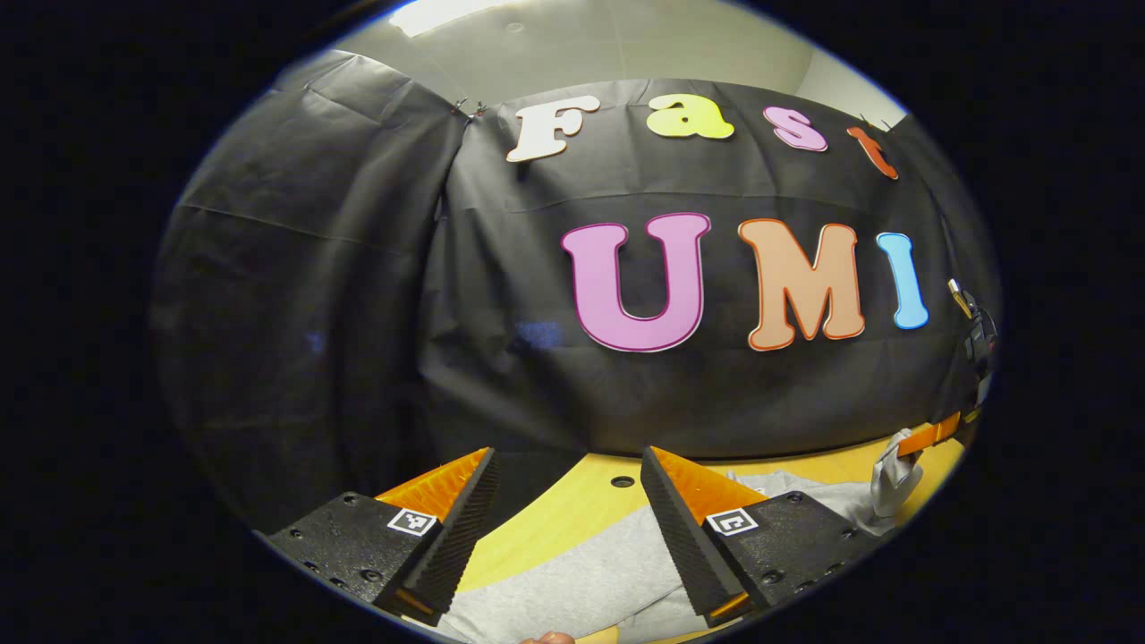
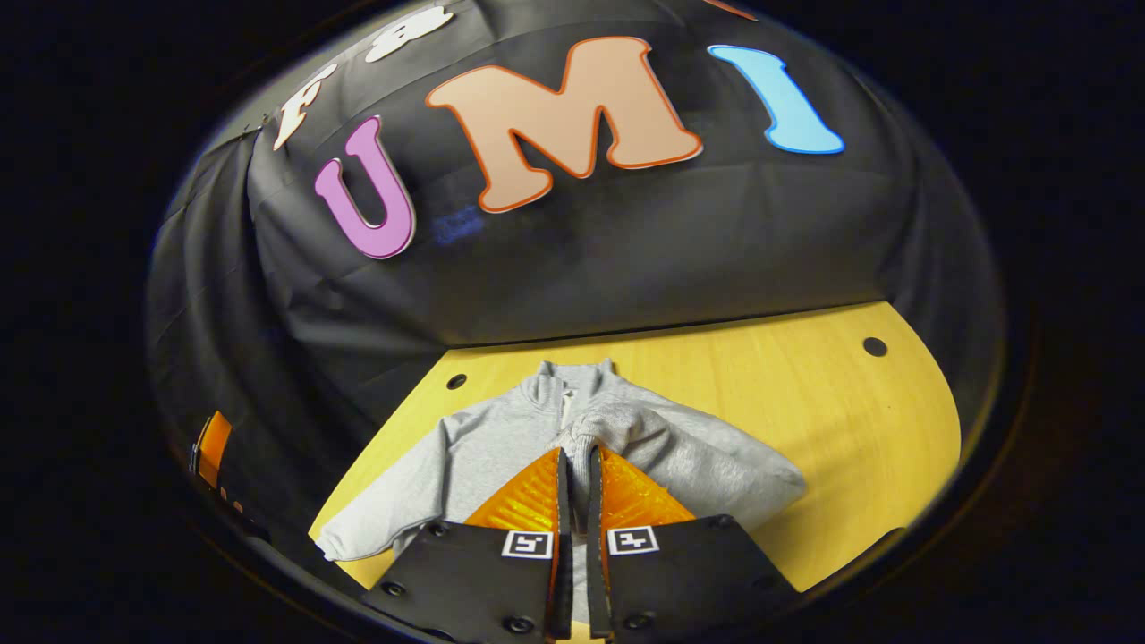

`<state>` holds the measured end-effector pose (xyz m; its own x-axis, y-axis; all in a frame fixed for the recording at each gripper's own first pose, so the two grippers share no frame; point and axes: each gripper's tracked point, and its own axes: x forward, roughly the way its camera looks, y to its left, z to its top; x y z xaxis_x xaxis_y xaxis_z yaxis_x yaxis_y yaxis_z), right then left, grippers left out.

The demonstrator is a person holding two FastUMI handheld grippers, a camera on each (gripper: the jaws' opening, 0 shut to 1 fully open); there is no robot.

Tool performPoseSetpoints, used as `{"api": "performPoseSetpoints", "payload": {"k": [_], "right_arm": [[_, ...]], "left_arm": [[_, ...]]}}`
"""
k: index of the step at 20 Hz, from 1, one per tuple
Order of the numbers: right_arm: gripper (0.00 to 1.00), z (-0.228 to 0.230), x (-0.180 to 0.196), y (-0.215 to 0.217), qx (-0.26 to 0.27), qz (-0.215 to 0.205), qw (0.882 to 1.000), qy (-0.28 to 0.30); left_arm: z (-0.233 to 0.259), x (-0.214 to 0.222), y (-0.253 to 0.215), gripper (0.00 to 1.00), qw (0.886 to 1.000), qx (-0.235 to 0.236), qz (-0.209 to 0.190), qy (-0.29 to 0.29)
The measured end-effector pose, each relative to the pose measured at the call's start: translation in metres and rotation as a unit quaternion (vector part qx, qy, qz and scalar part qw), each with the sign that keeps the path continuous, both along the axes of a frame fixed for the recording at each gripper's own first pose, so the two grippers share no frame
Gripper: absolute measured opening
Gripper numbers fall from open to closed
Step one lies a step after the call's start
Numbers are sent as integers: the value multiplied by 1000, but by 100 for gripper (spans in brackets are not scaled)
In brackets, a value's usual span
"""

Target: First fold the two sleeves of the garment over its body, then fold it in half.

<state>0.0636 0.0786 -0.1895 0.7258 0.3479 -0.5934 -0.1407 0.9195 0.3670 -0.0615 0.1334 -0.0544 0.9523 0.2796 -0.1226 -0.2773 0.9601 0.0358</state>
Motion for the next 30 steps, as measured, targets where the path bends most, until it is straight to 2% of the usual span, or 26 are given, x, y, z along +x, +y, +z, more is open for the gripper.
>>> {"api": "performPoseSetpoints", "payload": {"k": [11,14,18,20,21,22,24,25,27,30], "right_arm": [[8,-20,9,160,3,139,990,0],[8,-49,3,196,-9,176,984,23],[8,-112,6,227,-44,216,973,62],[9,-121,2,236,-48,220,971,79],[2,-127,3,241,-38,215,972,91],[9,-135,5,243,-27,208,972,107],[12,-144,3,251,-4,189,972,137],[19,-142,1,255,10,184,972,147],[14,-130,1,260,53,186,972,136],[78,-117,5,265,50,201,974,88]], "left_arm": [[-17,-46,87,93,996,7,87,27],[-23,-56,104,92,994,9,101,38],[-28,-63,120,93,993,13,112,46],[-33,-67,125,93,992,12,112,51],[-37,-69,127,93,992,12,111,53],[-45,-70,128,93,992,12,111,61],[-58,-75,131,94,991,12,109,78],[-63,-77,130,93,991,12,107,83],[-74,-81,129,94,990,12,102,92],[-99,-88,127,94,989,0,95,115]]}}
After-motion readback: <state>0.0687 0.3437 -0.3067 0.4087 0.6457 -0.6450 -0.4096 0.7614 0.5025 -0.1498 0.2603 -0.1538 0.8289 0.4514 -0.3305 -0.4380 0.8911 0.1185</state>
